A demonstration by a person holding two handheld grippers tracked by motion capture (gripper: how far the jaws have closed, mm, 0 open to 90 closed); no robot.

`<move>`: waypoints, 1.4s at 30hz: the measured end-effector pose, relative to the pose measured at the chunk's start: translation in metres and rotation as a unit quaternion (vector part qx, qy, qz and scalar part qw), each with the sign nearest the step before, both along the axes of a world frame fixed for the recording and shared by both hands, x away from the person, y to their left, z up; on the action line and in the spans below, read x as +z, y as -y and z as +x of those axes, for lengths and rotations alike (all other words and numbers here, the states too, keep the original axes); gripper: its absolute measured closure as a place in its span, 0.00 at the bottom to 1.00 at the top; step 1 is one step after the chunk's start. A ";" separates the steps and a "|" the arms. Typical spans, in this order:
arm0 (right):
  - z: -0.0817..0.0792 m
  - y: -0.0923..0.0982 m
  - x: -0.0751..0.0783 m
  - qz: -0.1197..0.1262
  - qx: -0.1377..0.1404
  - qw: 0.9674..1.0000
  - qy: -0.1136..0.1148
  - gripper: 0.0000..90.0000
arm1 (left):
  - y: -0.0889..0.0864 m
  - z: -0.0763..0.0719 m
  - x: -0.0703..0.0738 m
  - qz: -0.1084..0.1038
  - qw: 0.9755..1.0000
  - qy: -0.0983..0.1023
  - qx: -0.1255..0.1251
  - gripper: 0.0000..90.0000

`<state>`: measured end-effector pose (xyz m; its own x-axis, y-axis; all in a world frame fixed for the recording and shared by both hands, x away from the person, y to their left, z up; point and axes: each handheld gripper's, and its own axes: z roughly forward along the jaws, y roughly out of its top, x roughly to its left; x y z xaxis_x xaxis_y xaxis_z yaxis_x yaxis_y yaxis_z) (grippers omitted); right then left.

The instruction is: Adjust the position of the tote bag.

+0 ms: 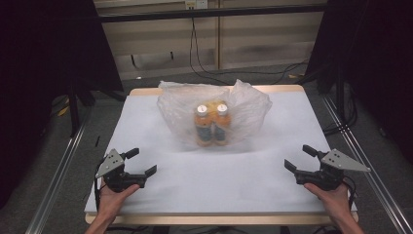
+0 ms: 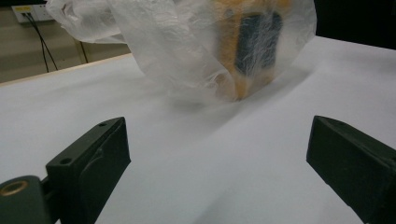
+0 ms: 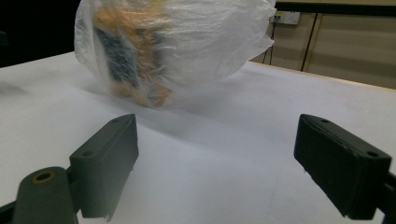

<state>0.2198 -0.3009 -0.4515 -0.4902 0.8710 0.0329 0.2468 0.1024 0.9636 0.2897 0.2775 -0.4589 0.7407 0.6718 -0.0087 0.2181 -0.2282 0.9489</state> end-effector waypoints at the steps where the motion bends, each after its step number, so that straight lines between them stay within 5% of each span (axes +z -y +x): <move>1: 0.000 0.000 0.000 0.000 0.000 1.000 0.000 0.15 | 0.000 0.000 0.000 0.000 1.000 0.000 0.000 0.06; 16: 0.002 -0.002 -0.001 -0.011 0.006 1.000 -0.015 0.15 | 0.005 0.000 0.004 0.008 1.000 -0.002 -0.017 0.12; 29: 0.014 -0.010 0.006 -0.007 0.047 0.998 -0.039 0.37 | 0.012 0.008 0.014 -0.021 0.999 -0.023 -0.035 0.23; 38: 0.016 -0.019 0.017 -0.014 0.072 0.996 -0.054 0.48 | 0.015 0.005 0.028 -0.022 0.998 -0.033 -0.045 0.33; 42: 0.025 -0.022 0.025 -0.019 0.080 0.995 -0.053 0.51 | 0.021 0.019 0.037 -0.019 0.998 -0.038 -0.050 0.39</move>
<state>0.2447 -0.2790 -0.4264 -0.6189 0.7831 0.0613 0.3247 0.1839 0.9278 0.3088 0.2569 -0.4216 0.7996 0.5934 -0.0922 0.2685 -0.2160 0.9387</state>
